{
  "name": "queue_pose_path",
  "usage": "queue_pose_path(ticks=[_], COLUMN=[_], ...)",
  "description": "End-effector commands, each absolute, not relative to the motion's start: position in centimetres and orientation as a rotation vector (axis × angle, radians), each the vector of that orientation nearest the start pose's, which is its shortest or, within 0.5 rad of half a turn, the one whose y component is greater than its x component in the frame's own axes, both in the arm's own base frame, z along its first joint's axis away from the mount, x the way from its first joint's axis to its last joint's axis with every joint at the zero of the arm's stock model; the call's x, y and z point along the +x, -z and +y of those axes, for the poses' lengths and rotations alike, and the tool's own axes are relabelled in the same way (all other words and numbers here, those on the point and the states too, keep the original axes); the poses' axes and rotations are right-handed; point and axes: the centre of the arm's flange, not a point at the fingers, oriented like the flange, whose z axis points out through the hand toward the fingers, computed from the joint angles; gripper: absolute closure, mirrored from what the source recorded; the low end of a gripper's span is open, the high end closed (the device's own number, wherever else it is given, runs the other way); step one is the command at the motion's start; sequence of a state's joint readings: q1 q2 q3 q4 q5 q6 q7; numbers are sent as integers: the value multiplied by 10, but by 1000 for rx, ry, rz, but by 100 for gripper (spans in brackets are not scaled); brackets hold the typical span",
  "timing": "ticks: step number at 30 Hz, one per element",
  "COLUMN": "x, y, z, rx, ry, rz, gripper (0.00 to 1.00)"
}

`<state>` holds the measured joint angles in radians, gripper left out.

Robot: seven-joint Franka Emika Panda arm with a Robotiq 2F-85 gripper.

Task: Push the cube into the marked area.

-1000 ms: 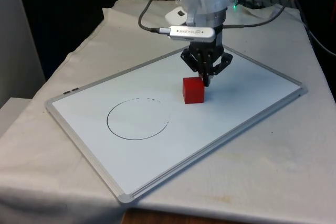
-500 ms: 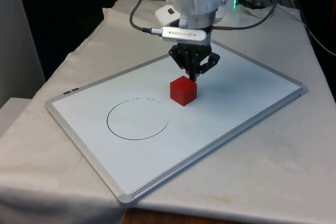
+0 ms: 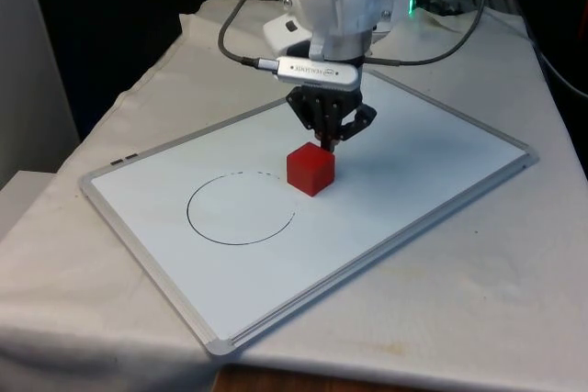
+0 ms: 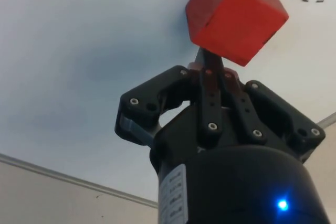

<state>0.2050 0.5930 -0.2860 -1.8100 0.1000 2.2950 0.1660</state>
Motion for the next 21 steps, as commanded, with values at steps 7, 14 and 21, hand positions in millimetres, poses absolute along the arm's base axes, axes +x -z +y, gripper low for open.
queue_pose_path(ticks=[7, 14, 21], x=[649, 657, 665], y=[-215, -217, -220], z=[-37, -36, -36], rx=[-3204, -3211, -3220], ry=[-121, -99, -82], rz=[523, 590, 623], gripper=[100, 100, 100])
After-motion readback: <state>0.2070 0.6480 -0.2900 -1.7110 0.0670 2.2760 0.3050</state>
